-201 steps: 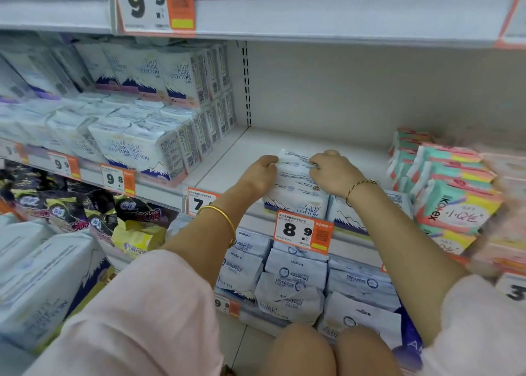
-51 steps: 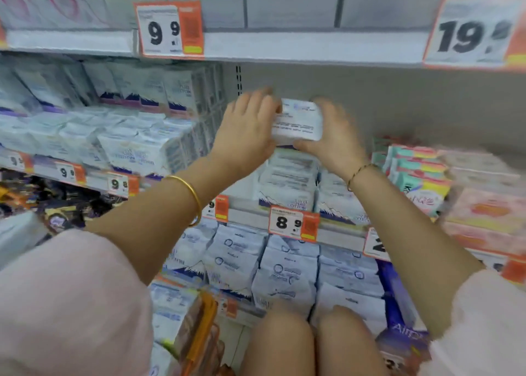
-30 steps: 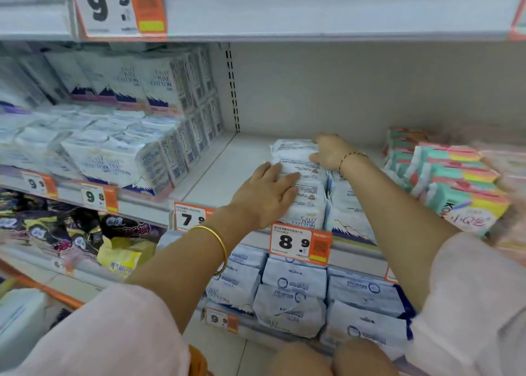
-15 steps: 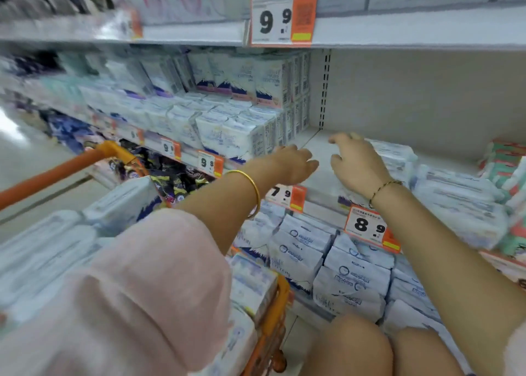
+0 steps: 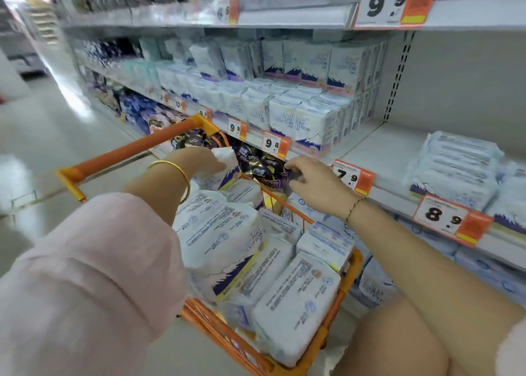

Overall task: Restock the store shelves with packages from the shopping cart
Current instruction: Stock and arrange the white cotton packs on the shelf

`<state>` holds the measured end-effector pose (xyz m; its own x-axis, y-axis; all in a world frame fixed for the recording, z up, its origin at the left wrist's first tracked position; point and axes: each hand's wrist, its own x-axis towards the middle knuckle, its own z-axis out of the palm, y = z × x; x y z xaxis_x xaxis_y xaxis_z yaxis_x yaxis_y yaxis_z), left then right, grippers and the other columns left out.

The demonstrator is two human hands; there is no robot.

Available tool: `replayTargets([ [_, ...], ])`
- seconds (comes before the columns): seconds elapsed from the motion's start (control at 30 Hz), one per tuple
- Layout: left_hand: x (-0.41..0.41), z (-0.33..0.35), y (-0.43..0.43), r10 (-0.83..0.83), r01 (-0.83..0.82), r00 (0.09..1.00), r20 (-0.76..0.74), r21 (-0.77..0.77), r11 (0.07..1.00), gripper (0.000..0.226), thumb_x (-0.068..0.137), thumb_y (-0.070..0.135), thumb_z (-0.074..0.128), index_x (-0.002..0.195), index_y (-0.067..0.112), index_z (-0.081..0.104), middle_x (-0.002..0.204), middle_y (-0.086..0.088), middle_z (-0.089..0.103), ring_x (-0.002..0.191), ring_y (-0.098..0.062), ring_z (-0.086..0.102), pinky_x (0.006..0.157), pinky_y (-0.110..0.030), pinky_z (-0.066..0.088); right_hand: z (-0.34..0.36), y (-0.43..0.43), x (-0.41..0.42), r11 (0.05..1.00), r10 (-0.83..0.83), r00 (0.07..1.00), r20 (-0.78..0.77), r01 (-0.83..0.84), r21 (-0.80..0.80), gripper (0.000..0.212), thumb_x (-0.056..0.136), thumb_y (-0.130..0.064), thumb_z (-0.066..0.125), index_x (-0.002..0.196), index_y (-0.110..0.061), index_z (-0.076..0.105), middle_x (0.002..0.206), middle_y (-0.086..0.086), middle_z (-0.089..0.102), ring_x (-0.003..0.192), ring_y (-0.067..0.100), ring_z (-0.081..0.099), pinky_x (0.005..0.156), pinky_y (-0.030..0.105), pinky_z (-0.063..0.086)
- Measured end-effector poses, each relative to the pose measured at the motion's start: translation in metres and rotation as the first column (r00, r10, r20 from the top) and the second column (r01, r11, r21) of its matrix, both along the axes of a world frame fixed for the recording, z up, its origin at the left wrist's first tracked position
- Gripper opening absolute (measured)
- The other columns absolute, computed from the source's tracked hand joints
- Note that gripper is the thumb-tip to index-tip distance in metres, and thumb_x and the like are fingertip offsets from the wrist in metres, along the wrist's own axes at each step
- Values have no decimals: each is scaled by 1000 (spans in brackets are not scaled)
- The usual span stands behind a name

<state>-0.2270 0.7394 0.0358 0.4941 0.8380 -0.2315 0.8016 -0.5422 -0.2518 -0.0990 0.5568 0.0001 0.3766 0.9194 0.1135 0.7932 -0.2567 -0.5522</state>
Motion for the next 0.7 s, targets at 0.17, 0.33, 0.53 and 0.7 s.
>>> replayTargets([
  [0.17, -8, -18, 15, 113, -104, 972, 205, -55, 993, 85, 77, 46, 67, 139, 8, 24, 126, -14, 53, 112, -35, 53, 96, -47, 45, -5, 5, -2, 1000, -5, 1000, 14, 5, -10, 43, 92, -13, 46, 136, -13, 42, 137, 12, 45, 118, 25, 50, 99, 38, 43],
  [0.33, 0, -12, 2, 68, -84, 963, 262, 52, 995, 77, 79, 30, 69, 137, 10, 22, 130, -20, 45, 118, -41, 46, 99, -53, 40, -1, 1, -1, 1000, -17, 1000, 11, 17, 9, 43, 93, -13, 45, 136, -12, 41, 134, 12, 47, 113, 26, 53, 95, 38, 45],
  [0.53, 54, 28, -54, -357, 268, 886, 297, 300, 916, 57, 86, 21, 59, 131, 12, 26, 133, -17, 37, 122, -37, 37, 102, -47, 33, 22, -24, 21, 970, -148, 989, 18, 141, 197, 56, 89, -11, 54, 141, -10, 33, 142, 11, 36, 130, 25, 37, 105, 30, 31],
  [0.7, 124, 26, -119, -696, 620, 521, 494, 341, 706, 51, 81, 24, 67, 118, 8, 36, 123, -11, 42, 113, -30, 39, 95, -39, 36, 41, -78, 74, 953, -298, 916, 270, 269, 140, 71, 80, -24, 67, 142, -20, 33, 157, 2, 11, 142, 27, 15, 112, 42, 29],
])
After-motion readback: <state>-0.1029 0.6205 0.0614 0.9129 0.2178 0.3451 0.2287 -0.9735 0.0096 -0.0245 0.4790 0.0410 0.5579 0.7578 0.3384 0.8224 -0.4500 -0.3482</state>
